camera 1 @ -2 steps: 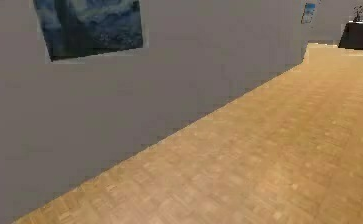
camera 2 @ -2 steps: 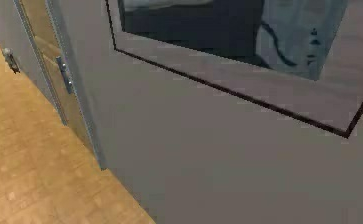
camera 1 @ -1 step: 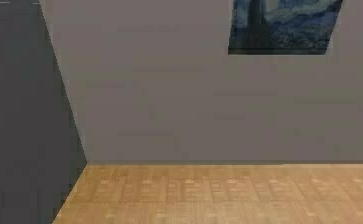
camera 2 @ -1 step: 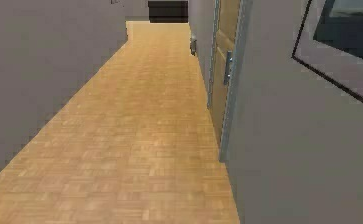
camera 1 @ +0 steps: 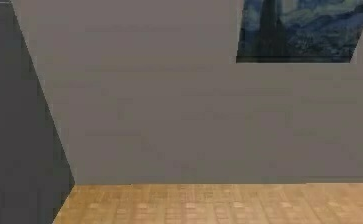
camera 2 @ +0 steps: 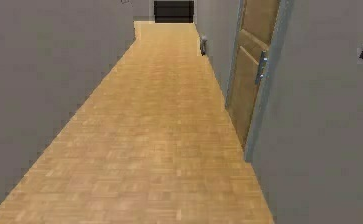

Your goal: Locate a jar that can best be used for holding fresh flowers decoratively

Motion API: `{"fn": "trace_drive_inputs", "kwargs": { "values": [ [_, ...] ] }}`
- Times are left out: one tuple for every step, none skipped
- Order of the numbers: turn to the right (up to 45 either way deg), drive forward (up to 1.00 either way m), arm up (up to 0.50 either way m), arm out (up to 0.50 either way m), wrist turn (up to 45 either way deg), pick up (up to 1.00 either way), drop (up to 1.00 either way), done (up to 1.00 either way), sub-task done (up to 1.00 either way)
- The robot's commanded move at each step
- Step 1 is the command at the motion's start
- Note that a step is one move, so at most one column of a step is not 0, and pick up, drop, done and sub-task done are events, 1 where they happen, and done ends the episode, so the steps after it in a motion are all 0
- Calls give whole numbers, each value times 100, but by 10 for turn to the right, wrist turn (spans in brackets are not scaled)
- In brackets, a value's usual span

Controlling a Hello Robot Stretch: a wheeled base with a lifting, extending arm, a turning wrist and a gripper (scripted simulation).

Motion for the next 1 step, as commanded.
{"fn": "trace_drive_inputs", "kwargs": {
  "values": [
    [450, 0, 0, 0, 0, 0, 0, 0, 0]
  ]
}}
